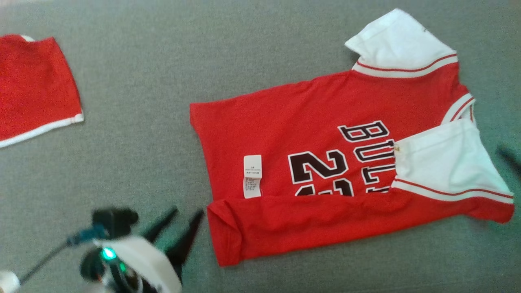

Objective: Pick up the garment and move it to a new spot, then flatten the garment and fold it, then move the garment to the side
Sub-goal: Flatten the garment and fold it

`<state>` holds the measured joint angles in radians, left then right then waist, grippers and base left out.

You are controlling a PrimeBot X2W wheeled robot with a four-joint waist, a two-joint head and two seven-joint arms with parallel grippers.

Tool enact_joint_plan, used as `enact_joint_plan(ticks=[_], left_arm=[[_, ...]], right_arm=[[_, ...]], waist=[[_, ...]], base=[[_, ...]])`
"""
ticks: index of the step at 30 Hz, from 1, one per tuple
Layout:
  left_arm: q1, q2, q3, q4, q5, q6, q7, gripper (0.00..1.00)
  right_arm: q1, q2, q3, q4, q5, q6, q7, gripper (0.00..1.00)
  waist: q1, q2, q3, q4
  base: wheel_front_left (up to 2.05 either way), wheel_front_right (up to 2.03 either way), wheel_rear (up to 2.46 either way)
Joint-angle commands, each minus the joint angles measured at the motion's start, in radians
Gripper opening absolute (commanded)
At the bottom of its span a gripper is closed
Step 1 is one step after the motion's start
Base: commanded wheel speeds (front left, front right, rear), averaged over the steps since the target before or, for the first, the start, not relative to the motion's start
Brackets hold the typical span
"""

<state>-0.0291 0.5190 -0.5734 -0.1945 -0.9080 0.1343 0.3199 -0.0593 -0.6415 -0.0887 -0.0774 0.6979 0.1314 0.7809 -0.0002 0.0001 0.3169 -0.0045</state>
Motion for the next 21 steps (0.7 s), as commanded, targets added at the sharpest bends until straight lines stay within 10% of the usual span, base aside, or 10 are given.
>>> enact_joint_plan(ticks=[1, 21], left_arm=[[-0.079, 0.015, 0.05, -0.033, 0.013, 0.008, -0.012, 1.0], [-0.58, -0.244, -0.086, 0.371, 0.176, -0.031, -0.005, 1.0]], right_arm=[[-0.06, -0.04, -0.007, -0.044, -0.006, -0.001, -0.012, 1.0], [-0.714, 0.1, 0.166, 0.511, -0.328, -0.001, -0.224, 1.0]], waist=[[0.0002, -0.0001, 0.028, 0.007], [0.0002, -0.0001, 0.217, 0.178]], base=[[0.0, 0.0, 0.0], [0.0, 0.0, 0.0]])
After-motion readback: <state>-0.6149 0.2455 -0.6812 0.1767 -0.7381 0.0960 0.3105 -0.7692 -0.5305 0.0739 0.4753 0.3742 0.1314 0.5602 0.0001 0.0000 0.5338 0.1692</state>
